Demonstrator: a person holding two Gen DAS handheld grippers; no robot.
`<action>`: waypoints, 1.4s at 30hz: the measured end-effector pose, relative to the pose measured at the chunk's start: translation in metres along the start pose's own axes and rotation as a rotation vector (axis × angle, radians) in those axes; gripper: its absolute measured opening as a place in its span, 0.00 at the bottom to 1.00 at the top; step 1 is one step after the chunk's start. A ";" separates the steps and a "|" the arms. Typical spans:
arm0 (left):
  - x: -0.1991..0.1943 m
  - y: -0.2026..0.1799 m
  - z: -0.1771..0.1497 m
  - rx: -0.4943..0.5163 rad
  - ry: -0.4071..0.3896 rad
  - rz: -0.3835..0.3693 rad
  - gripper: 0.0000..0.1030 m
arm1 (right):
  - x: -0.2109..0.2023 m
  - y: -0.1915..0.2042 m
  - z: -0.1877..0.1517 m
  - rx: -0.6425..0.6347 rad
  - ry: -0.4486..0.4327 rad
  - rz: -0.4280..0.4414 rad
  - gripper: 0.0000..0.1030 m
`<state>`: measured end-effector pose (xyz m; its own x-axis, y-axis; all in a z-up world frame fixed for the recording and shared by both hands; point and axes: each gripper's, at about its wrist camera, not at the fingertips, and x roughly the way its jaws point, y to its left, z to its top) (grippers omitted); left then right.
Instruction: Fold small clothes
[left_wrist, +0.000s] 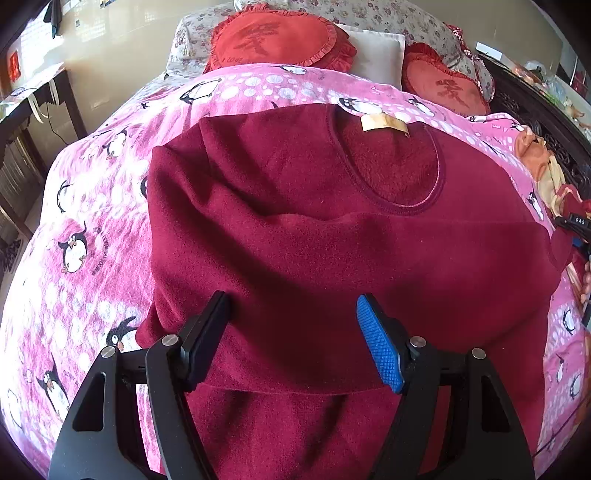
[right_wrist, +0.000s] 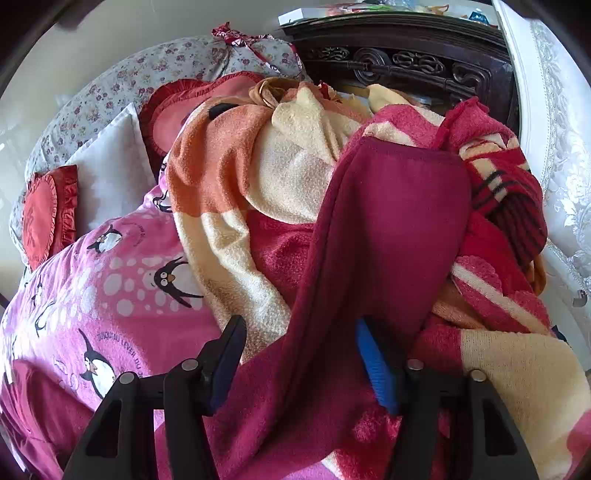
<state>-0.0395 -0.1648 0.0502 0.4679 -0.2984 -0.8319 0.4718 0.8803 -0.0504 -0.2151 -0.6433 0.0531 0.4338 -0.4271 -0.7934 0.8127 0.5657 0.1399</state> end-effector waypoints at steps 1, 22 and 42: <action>0.001 0.000 0.000 0.000 0.003 0.000 0.70 | 0.000 0.001 -0.001 -0.016 -0.003 -0.005 0.44; -0.045 0.061 0.010 -0.209 -0.094 -0.068 0.70 | -0.203 0.152 -0.058 -0.483 -0.171 0.724 0.06; -0.005 0.022 0.013 -0.136 0.015 -0.184 0.69 | -0.142 0.193 -0.159 -0.568 0.148 0.658 0.43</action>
<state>-0.0216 -0.1489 0.0603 0.3716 -0.4540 -0.8098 0.4427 0.8534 -0.2753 -0.1816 -0.3614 0.0986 0.6587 0.1823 -0.7300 0.0822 0.9469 0.3107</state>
